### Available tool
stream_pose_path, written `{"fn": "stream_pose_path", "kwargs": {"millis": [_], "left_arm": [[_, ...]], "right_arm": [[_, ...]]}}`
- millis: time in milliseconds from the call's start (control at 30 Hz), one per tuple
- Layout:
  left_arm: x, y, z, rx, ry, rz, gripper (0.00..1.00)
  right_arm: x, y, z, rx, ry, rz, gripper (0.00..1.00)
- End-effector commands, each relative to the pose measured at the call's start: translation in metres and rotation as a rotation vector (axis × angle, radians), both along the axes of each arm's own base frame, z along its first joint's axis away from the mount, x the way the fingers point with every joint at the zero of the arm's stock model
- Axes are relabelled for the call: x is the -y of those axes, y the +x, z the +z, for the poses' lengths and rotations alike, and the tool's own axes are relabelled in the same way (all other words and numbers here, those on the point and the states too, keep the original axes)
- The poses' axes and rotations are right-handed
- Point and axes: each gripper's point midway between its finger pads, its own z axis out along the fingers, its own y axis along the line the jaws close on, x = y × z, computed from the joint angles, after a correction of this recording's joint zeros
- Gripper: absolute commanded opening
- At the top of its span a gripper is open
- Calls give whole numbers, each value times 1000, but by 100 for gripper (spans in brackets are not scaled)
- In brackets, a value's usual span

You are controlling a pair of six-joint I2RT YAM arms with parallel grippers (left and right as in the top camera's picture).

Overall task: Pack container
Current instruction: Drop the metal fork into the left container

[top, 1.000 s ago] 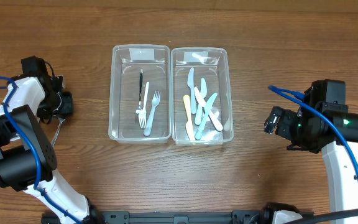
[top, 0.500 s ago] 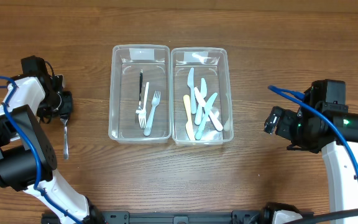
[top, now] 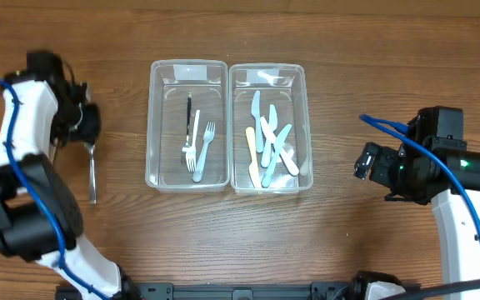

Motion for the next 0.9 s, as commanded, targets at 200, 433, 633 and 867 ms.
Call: {"fn": "stream_pose_path", "kwargs": {"millis": [200, 433, 633, 867], "left_arm": [[168, 23, 151, 368, -58, -205, 4], [230, 54, 79, 287, -34, -310, 4], [232, 68, 11, 170, -11, -319, 10], [230, 73, 34, 217, 7, -347, 61]], "right_arm": [[-1, 2, 2, 15, 0, 9, 100], [-3, 0, 2, 9, 11, 12, 100], [-4, -1, 2, 5, 12, 12, 100], [-4, -1, 2, 4, 12, 12, 100]]}}
